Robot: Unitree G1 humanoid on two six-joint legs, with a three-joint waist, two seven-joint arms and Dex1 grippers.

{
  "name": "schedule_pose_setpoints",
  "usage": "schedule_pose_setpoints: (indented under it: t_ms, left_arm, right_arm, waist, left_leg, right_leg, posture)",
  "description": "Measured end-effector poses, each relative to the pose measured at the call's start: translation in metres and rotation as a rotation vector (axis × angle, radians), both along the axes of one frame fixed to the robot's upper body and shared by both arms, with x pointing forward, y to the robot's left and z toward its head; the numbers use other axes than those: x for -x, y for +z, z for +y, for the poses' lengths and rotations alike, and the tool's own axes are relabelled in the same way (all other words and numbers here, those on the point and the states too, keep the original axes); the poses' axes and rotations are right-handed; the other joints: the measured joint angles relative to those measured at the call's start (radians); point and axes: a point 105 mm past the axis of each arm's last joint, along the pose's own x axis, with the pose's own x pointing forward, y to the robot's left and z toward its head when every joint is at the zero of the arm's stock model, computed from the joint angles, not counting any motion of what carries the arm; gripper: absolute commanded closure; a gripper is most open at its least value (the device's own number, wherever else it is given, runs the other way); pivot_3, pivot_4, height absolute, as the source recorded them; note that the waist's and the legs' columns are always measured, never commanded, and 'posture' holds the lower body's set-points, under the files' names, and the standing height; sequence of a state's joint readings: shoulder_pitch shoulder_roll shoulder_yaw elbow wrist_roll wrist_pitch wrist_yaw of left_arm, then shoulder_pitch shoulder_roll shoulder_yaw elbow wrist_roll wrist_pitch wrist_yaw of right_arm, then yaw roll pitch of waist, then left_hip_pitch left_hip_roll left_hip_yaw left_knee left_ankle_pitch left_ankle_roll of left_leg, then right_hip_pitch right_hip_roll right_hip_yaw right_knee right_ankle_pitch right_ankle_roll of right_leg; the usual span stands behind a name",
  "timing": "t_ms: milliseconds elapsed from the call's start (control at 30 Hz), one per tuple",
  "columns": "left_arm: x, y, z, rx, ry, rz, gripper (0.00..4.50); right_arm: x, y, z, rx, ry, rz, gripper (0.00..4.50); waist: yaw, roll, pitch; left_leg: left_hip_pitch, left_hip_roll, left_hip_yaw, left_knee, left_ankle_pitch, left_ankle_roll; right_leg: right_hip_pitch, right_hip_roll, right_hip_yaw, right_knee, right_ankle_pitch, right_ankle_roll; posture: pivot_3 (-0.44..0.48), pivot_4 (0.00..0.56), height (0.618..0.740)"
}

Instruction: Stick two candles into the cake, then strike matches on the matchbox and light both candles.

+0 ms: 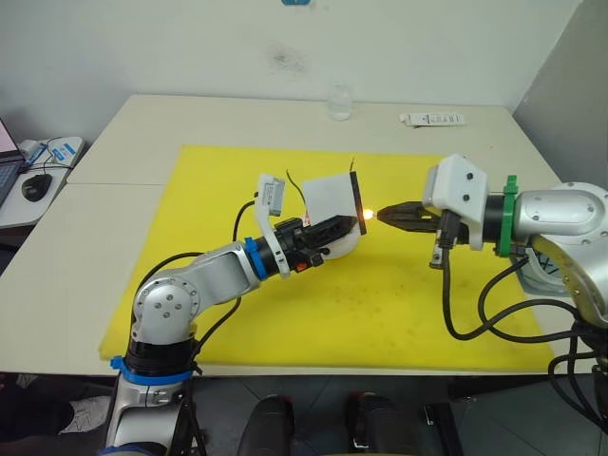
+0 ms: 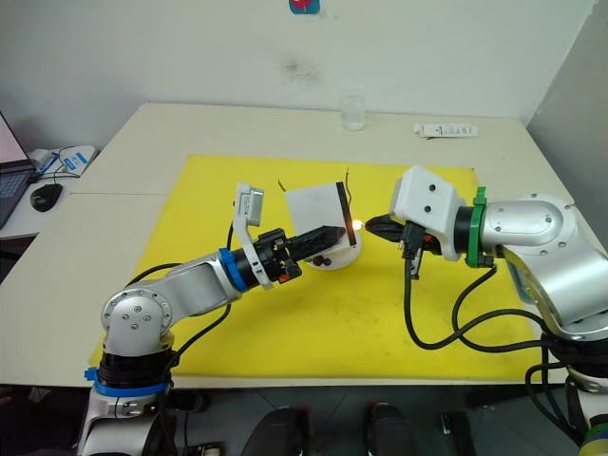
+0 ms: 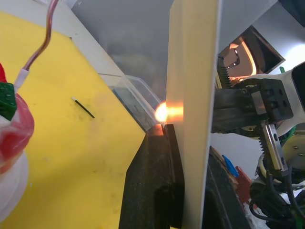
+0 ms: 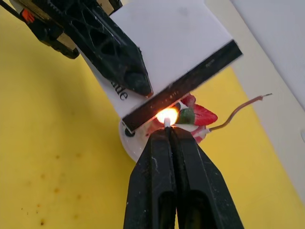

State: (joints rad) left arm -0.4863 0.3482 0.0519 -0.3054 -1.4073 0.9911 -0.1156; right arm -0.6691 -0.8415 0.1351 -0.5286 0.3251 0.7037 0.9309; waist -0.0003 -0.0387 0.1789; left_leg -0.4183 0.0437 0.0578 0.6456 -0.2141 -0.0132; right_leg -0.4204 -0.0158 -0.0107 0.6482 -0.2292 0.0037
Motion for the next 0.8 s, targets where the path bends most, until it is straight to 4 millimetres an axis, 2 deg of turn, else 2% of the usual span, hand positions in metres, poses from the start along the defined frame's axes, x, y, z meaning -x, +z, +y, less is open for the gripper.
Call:
schedule_pose_setpoints:
  t_ms: [200,267,333,400,467,567,667,733,800]
  left_arm:
    - [-0.001,-0.004,0.006,-0.023,0.022,-0.001,4.50]
    - [0.000,-0.011,0.023,-0.064,0.067,0.011,4.50]
    - [0.004,-0.013,0.053,-0.131,0.128,0.015,4.50]
    - [0.013,0.005,0.078,-0.156,0.171,-0.031,4.50]
    - [0.028,0.016,0.084,-0.153,0.166,-0.064,4.50]
    - [0.042,0.002,0.085,-0.165,0.158,0.008,4.50]
    - [0.059,-0.030,0.103,-0.203,0.242,0.120,4.50]
    - [0.066,-0.045,0.108,-0.223,0.273,0.167,4.50]
    - [0.070,-0.048,0.110,-0.217,0.300,0.165,4.50]
  right_arm:
    - [-0.005,0.001,0.001,-0.007,-0.009,-0.021,4.46]
    - [-0.008,0.003,-0.003,-0.011,-0.028,-0.022,4.46]
    - [-0.015,0.007,-0.010,-0.028,-0.064,-0.033,4.46]
    - [-0.023,0.013,-0.015,-0.065,-0.101,-0.050,4.46]
    - [-0.027,0.015,-0.006,-0.115,-0.083,-0.054,4.46]
    - [-0.031,0.008,0.009,-0.145,-0.054,-0.037,4.46]
    - [-0.039,0.003,0.027,-0.191,-0.033,-0.019,4.46]
    - [-0.043,0.000,0.036,-0.213,-0.028,-0.004,4.46]
    - [-0.044,-0.002,0.048,-0.230,-0.007,0.004,4.46]
  waist:
    - [0.000,0.000,0.000]
    - [-0.005,0.000,0.000]
    - [-0.012,-0.001,0.001]
    - [-0.010,-0.001,0.001]
    - [-0.009,0.000,0.000]
    - [-0.006,0.000,0.000]
    - [-0.011,0.000,0.000]
    - [-0.007,0.000,0.000]
    - [0.003,0.000,0.000]
  left_leg:
    - [0.000,0.000,0.000,0.000,0.000,0.000]
    - [0.000,0.001,0.001,-0.001,0.000,0.000]
    - [0.000,0.004,-0.001,-0.001,0.000,0.000]
    - [0.001,0.004,-0.002,-0.002,0.000,0.000]
    - [0.002,0.004,-0.001,-0.002,0.000,0.000]
    - [0.002,0.002,0.000,-0.002,0.000,0.000]
    - [0.002,0.002,0.003,-0.002,0.000,0.000]
    - [0.002,0.002,0.002,-0.001,0.000,0.000]
    - [0.002,0.002,0.000,-0.001,0.000,0.000]
  right_leg:
    - [0.000,0.000,0.000,0.000,0.000,0.000]
    - [-0.001,0.000,0.001,0.000,0.000,-0.001]
    - [-0.001,-0.001,0.000,0.000,-0.001,-0.002]
    - [-0.002,-0.001,-0.001,0.002,-0.002,-0.003]
    - [-0.001,-0.001,0.000,0.001,-0.002,-0.003]
    - [-0.001,-0.003,0.000,0.001,-0.002,-0.003]
    - [-0.001,-0.004,0.002,0.000,-0.001,-0.002]
    - [-0.001,-0.004,0.001,0.001,-0.001,-0.003]
    - [-0.001,-0.004,-0.001,0.001,-0.004,-0.010]
  posture:
    - [0.000,0.150,0.740]
    - [0.000,0.150,0.740]
    - [0.000,0.150,0.740]
    - [0.000,0.150,0.740]
    - [0.000,0.150,0.740]
    - [0.000,0.150,0.740]
    - [0.000,0.150,0.740]
    - [0.000,0.150,0.740]
    - [0.000,0.150,0.740]
